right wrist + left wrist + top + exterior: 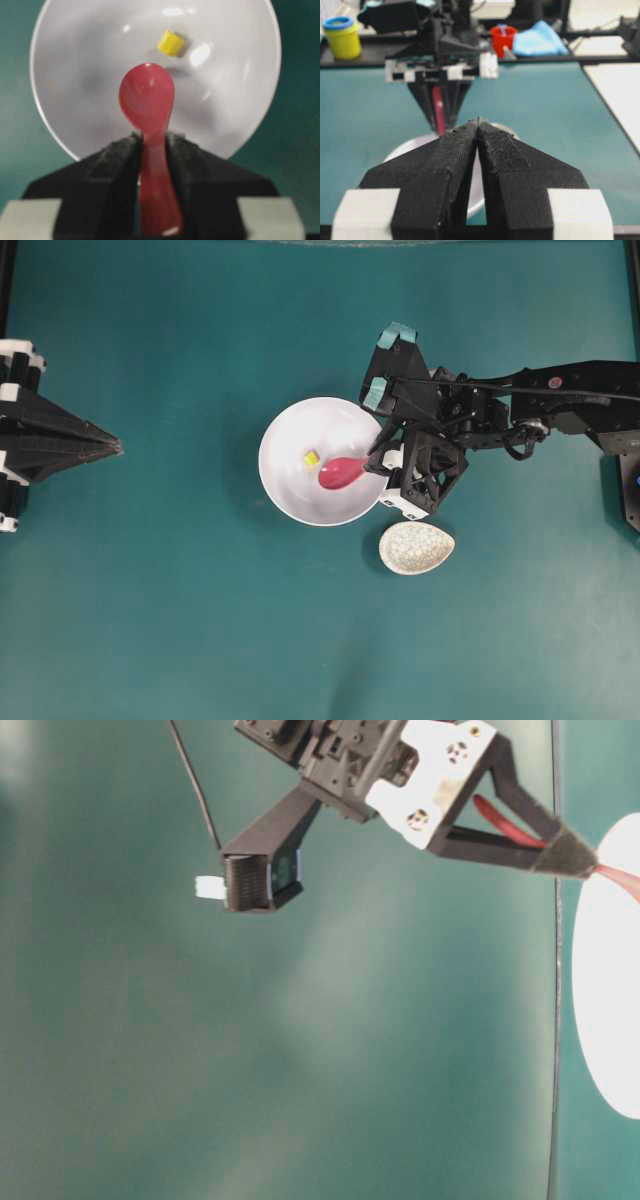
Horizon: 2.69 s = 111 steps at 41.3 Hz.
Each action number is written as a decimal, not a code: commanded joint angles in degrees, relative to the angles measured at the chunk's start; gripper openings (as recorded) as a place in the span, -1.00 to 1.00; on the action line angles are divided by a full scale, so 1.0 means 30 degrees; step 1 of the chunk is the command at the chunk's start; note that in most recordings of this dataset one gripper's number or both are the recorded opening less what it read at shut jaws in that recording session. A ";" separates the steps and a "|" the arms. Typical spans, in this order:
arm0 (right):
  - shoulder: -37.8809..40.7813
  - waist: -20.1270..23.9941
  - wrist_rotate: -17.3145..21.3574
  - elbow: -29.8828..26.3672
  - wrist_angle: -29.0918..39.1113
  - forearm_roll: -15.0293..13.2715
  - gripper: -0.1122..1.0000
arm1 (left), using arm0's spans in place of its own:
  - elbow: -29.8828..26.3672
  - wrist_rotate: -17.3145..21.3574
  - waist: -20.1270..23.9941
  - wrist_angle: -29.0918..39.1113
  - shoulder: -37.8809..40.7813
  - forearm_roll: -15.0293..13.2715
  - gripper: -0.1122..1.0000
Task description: Scoop the yellow hexagonal prism block from the bowl with a spoon using the right arm.
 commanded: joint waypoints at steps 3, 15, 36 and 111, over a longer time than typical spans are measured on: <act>-0.0146 -0.0264 0.0029 -0.0059 -0.0322 -0.0029 -0.37 | -0.0469 -0.0029 0.0000 -0.0088 0.0088 0.0059 -0.67; 0.0029 -0.0381 0.0029 0.0059 -0.1113 -0.0029 -0.37 | -0.0469 -0.0029 0.0000 -0.0088 0.0088 0.0029 -0.67; 0.0527 -0.0703 0.0029 0.0059 -0.1934 -0.0059 -0.37 | -0.0469 -0.0029 0.0000 -0.0088 0.0088 0.0029 -0.67; -0.8672 0.0586 0.0439 0.2197 0.1113 -0.1230 -0.65 | -0.0469 0.0000 0.0000 -0.0088 0.0059 0.0059 -0.67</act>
